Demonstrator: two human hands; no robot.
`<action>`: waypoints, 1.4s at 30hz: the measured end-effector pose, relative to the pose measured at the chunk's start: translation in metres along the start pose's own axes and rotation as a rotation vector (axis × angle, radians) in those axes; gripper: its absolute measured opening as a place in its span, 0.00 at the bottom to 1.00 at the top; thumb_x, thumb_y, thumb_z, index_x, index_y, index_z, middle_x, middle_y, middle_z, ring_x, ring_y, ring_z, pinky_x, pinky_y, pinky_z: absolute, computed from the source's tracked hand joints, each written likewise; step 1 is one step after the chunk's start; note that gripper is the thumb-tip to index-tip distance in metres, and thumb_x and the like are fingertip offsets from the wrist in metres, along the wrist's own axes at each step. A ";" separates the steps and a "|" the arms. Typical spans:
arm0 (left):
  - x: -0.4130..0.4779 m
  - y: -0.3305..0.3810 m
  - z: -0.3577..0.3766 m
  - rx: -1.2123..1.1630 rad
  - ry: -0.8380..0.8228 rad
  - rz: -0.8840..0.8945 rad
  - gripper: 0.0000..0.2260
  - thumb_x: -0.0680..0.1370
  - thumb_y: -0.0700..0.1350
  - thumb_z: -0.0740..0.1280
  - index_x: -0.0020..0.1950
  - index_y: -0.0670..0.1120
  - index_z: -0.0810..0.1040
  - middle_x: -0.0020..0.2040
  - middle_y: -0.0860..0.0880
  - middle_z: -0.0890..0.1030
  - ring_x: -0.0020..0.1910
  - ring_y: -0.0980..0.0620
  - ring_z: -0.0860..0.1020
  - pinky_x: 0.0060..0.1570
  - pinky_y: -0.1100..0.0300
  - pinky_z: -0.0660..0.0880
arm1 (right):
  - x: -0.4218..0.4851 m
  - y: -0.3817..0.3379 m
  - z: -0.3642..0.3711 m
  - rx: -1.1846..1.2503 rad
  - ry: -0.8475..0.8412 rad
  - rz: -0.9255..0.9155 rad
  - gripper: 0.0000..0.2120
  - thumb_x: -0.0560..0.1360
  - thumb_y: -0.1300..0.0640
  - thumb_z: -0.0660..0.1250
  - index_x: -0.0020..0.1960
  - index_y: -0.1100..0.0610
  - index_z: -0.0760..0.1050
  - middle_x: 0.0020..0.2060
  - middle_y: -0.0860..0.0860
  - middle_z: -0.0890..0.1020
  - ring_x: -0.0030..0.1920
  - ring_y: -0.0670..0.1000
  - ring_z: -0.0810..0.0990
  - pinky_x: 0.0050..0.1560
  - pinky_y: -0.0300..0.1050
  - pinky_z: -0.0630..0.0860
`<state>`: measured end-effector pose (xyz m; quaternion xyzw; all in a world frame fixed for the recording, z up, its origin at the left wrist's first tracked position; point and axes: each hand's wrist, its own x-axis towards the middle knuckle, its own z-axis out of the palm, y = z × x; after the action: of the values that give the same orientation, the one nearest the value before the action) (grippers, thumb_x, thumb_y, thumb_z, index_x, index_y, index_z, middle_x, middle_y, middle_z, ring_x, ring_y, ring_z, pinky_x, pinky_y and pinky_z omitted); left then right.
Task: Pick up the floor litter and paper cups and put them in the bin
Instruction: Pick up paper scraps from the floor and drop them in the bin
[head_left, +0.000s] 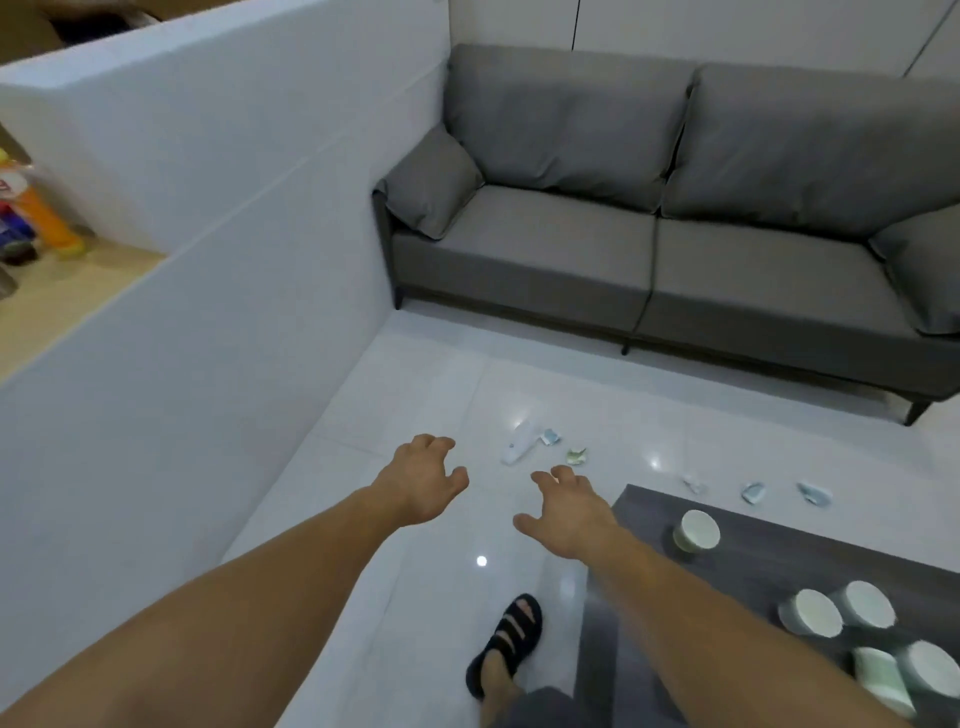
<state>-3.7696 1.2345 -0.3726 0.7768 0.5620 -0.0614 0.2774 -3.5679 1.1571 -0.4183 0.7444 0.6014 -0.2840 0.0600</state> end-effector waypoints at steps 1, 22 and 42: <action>0.021 0.005 -0.009 0.006 -0.016 -0.006 0.27 0.80 0.57 0.57 0.76 0.48 0.60 0.75 0.46 0.60 0.73 0.45 0.60 0.68 0.49 0.63 | 0.021 0.005 -0.012 0.000 -0.012 0.008 0.36 0.76 0.36 0.59 0.78 0.51 0.54 0.75 0.52 0.58 0.73 0.56 0.59 0.67 0.54 0.67; 0.434 0.075 -0.063 0.068 -0.413 0.133 0.27 0.80 0.56 0.57 0.77 0.47 0.58 0.76 0.45 0.59 0.73 0.45 0.61 0.71 0.52 0.61 | 0.329 0.095 -0.120 0.184 -0.165 0.335 0.37 0.75 0.35 0.60 0.78 0.50 0.53 0.76 0.52 0.57 0.72 0.56 0.61 0.67 0.54 0.68; 0.833 -0.073 0.328 0.001 -0.573 -0.017 0.25 0.79 0.58 0.58 0.75 0.54 0.61 0.74 0.53 0.62 0.69 0.51 0.66 0.67 0.54 0.65 | 0.789 0.244 0.237 0.084 -0.295 0.155 0.49 0.74 0.40 0.68 0.78 0.46 0.35 0.76 0.52 0.30 0.78 0.60 0.40 0.70 0.57 0.64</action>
<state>-3.4639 1.7845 -1.0133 0.7234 0.4672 -0.2809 0.4237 -3.3331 1.6689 -1.0679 0.7407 0.5143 -0.4096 0.1383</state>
